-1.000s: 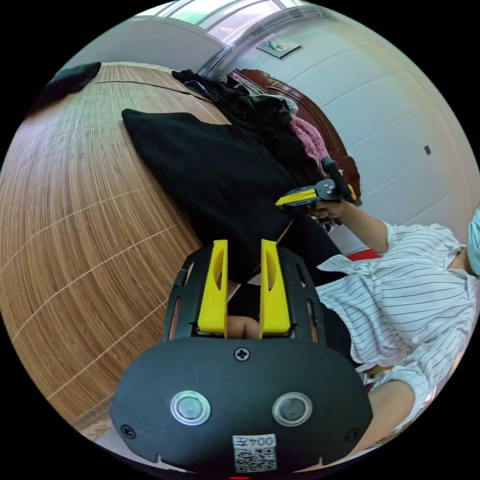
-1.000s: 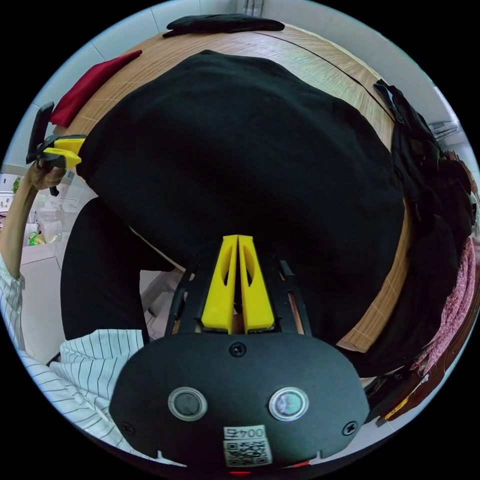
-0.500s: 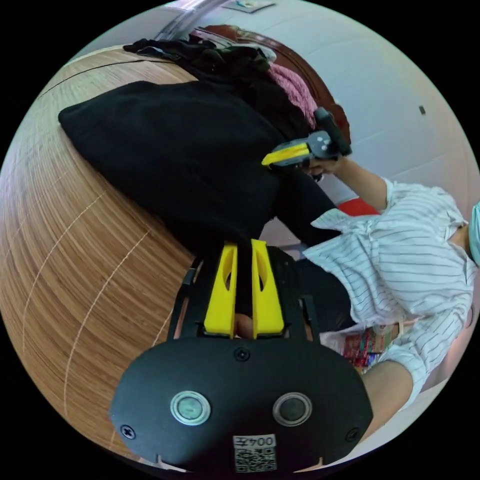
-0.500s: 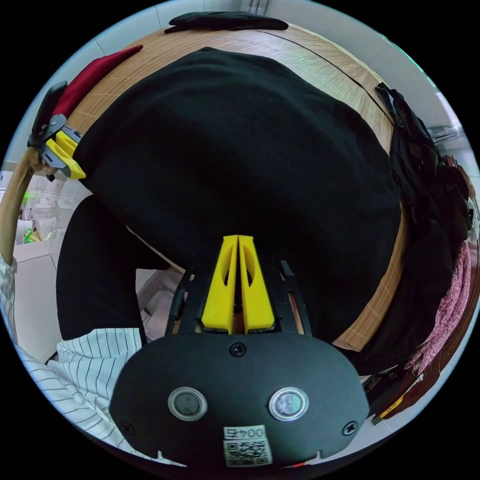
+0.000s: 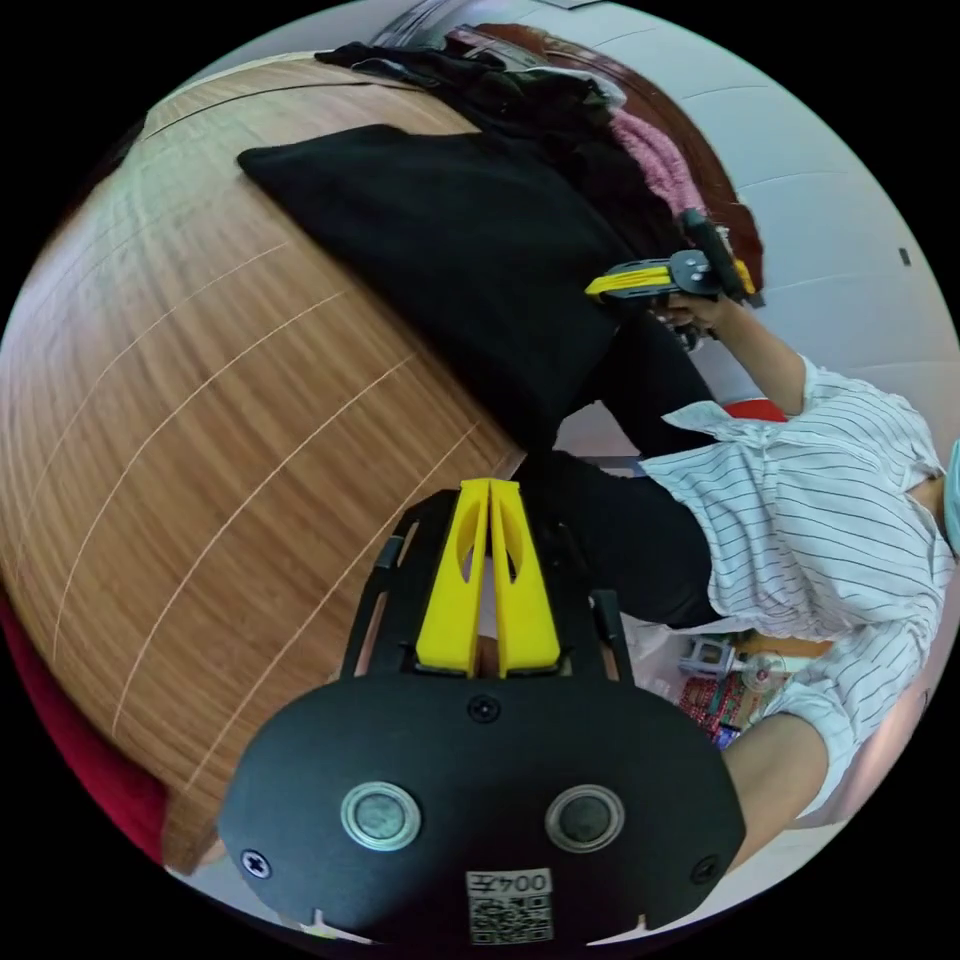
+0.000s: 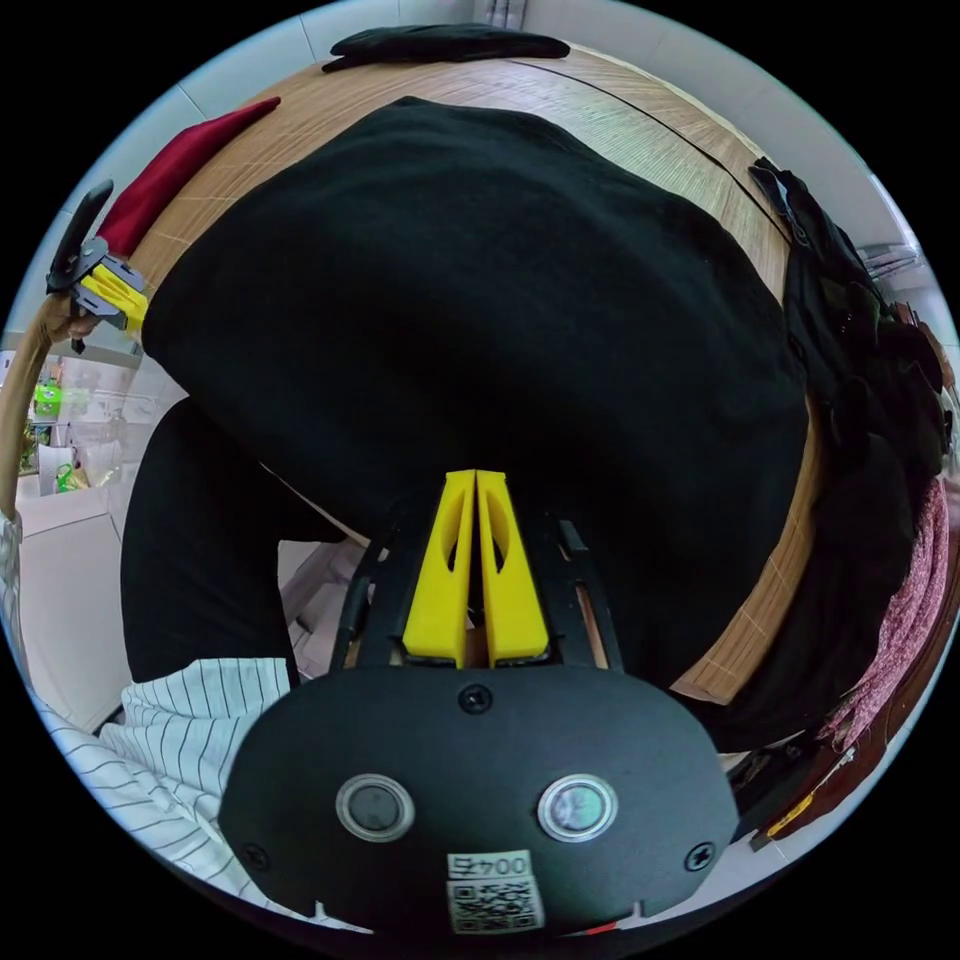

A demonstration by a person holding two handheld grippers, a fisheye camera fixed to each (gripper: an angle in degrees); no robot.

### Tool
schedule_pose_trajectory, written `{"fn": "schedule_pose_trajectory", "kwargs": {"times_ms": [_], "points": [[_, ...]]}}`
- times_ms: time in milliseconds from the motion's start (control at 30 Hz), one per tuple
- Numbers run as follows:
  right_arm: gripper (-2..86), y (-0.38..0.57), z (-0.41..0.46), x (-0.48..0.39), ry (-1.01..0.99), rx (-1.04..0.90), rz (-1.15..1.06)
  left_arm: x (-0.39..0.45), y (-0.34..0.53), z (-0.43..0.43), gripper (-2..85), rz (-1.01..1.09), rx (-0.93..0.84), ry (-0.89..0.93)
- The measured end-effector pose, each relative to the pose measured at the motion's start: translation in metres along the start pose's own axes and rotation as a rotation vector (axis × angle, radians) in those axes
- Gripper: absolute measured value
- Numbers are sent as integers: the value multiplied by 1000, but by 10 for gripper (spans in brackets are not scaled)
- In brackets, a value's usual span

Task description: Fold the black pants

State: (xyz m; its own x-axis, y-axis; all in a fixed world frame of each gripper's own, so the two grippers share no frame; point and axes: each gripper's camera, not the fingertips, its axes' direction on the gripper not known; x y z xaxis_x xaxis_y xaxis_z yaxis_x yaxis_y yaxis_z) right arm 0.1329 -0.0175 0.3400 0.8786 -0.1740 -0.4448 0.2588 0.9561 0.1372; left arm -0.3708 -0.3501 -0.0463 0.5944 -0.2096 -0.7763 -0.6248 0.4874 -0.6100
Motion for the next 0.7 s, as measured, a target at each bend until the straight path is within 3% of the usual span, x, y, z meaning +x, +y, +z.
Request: {"fn": "schedule_pose_trajectory", "kwargs": {"times_ms": [100,267,467,533,633,700], "points": [[-6,6,-13,5,-12,12,4,8,21,-15,7,4,156,45],[-4,25,-39,18,-48,57,27,71,-31,22,6,22,415,-180],[27,99,-83,53,-178,300,105,70,-64,154,6,-131,353,-337],[33,127,-79,66,-109,301,77,56,-51,161,7,-168,400,-306],[41,166,-90,108,-247,350,143,32,-39,170,6,-198,418,-241],[51,188,-107,125,-216,394,197,32,-39,173,6,-198,402,-281]]}}
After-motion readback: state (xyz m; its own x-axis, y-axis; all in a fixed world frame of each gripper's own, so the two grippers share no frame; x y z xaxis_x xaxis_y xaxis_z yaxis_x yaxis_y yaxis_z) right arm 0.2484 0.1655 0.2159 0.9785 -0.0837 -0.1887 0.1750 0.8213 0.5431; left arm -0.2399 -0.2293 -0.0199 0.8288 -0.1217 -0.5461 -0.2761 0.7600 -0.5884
